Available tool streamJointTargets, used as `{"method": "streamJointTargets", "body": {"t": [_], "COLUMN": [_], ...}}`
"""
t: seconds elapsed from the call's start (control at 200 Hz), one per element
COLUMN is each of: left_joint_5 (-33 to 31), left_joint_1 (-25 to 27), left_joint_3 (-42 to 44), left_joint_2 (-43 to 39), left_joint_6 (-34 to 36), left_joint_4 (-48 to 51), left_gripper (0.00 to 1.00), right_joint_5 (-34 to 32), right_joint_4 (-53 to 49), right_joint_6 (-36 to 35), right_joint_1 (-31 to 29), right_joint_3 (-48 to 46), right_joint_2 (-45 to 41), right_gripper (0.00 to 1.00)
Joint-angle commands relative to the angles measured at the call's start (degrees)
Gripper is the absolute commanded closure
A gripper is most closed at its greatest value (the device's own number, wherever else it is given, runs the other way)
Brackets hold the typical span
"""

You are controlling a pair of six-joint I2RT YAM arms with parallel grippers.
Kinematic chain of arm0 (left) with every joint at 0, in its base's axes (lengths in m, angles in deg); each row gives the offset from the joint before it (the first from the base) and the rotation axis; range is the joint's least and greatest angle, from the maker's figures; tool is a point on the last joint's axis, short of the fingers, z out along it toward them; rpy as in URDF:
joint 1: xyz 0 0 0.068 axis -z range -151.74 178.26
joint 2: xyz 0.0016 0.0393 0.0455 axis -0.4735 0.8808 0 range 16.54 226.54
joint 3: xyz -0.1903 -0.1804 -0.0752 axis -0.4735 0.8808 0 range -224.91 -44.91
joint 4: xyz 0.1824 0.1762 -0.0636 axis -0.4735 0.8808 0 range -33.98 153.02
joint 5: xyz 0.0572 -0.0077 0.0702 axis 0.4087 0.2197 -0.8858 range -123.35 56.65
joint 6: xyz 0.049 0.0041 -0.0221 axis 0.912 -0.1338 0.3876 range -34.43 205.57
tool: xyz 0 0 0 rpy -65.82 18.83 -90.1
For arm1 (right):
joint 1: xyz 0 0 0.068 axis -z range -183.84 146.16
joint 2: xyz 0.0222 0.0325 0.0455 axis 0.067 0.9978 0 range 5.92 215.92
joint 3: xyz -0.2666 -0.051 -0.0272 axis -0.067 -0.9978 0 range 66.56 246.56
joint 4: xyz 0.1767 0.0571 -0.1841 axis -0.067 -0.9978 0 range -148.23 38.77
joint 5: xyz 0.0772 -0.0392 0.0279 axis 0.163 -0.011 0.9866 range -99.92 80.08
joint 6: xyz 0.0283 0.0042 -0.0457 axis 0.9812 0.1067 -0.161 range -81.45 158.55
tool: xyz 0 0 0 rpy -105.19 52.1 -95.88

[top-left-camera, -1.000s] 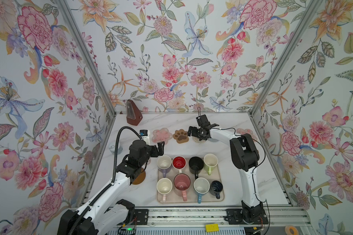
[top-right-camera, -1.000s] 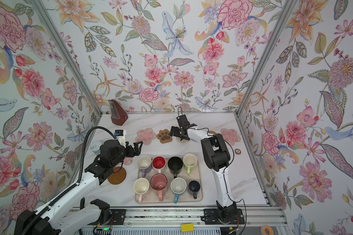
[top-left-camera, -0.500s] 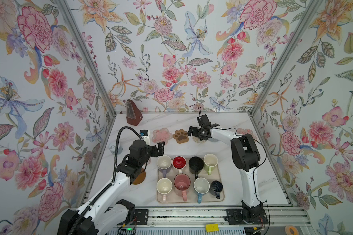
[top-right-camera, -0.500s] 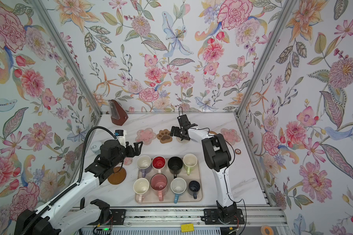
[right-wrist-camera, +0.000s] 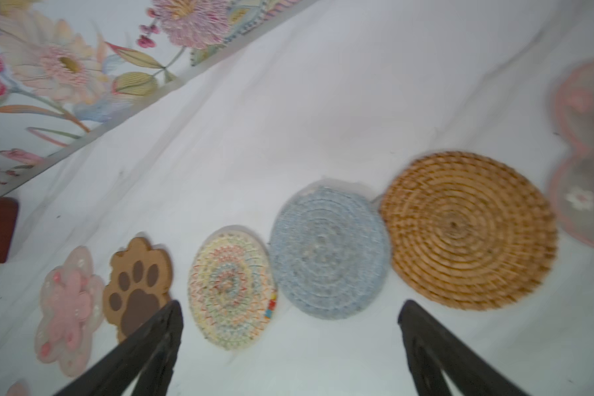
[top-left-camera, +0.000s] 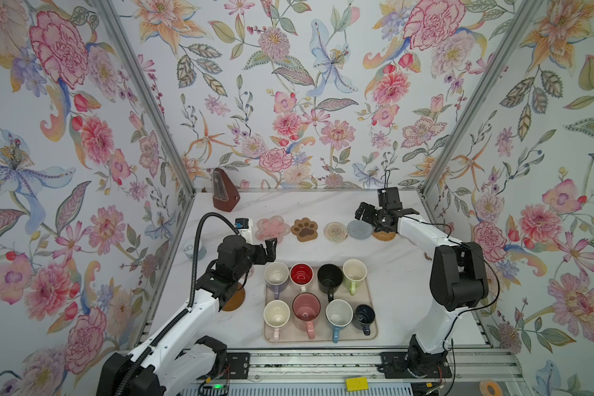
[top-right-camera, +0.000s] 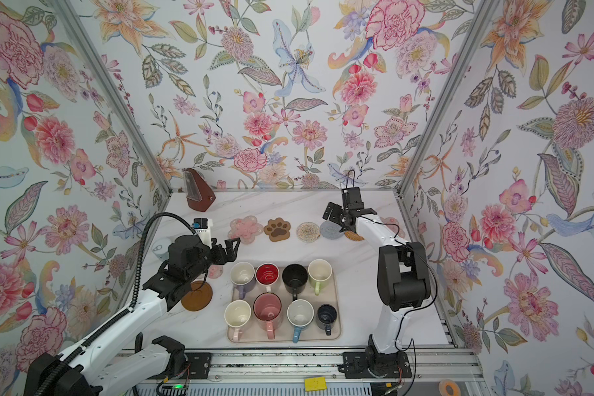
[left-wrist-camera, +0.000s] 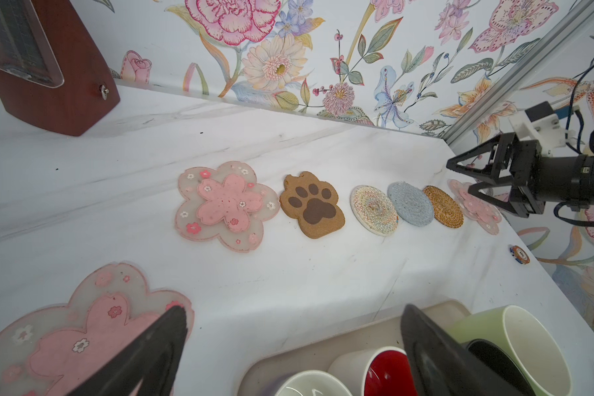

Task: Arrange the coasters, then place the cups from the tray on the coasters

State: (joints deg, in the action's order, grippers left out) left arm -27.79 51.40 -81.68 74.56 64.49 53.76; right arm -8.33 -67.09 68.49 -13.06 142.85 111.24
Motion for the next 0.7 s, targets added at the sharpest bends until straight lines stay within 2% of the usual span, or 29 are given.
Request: {"method": "streamJointTargets", "body": {"t": [0.0,0.25,0.696], "left_joint_5": [-0.27,0.24,-0.38], "left_joint_1": [-0.55,-0.50,-0.55], "left_joint_3": [-1.33,-1.55,-1.90], "left_joint_2": [0.91,1.86,0.98], "left_joint_6": [-0.27,-0.72,-1.42], "left_joint_4": [-1.50,-2.13,-1.17], "left_gripper": [0.01,0.01,0.01], "right_joint_5": [-1.58,-0.61,0.69], "right_joint_4": [-1.34,0.64,2.37], "right_joint_6": [-2.01,-2.70,-2.65], "right_joint_1": [1.80,5.39,6.10], "right_joint_3": [-3.91,-4.86,0.95], "right_joint_2": [-1.39,1.09,9.08], "right_gripper": [0.01,0.01,0.01]}}
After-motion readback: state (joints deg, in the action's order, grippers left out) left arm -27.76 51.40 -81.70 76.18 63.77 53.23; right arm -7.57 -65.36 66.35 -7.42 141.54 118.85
